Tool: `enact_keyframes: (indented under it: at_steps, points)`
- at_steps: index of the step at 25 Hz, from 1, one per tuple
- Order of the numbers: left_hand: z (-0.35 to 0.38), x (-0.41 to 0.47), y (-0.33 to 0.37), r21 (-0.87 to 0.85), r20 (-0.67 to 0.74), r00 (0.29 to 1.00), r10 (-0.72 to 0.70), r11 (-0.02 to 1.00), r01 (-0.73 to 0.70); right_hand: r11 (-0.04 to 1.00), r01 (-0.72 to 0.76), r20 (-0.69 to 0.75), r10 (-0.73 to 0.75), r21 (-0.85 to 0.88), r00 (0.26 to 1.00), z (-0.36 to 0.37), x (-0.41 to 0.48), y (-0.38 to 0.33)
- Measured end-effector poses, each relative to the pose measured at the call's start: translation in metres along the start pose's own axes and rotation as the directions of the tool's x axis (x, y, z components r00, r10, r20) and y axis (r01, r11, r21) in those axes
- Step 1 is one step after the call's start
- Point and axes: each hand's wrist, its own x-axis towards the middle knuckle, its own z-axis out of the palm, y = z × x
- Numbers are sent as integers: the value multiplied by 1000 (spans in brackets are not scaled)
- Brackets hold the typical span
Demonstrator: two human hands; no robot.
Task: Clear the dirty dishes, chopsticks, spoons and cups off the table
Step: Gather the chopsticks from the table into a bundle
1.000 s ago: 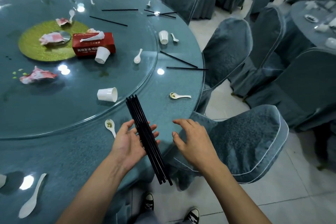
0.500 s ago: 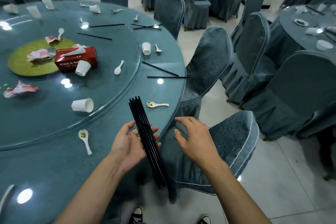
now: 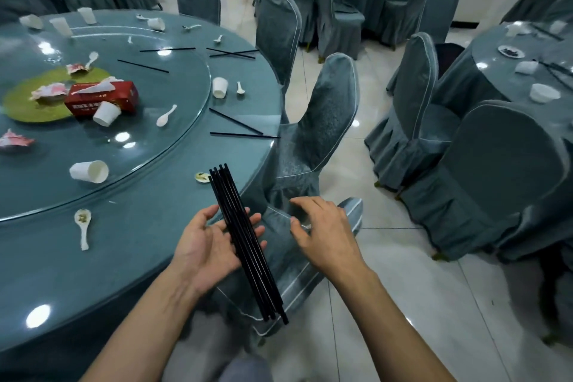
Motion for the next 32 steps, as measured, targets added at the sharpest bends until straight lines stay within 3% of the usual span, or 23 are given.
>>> enact_keyframes:
  at_steps: [12,32]
  points:
    - [84,60,-49,-29,-25,1000,11,1000,-12,999,30,14,-30,-15,999,-37,43,97]
    - [181,198,-5,-256,-201,973,112,953,-163,974,226,249,-216,-14,944,-56,252,182]
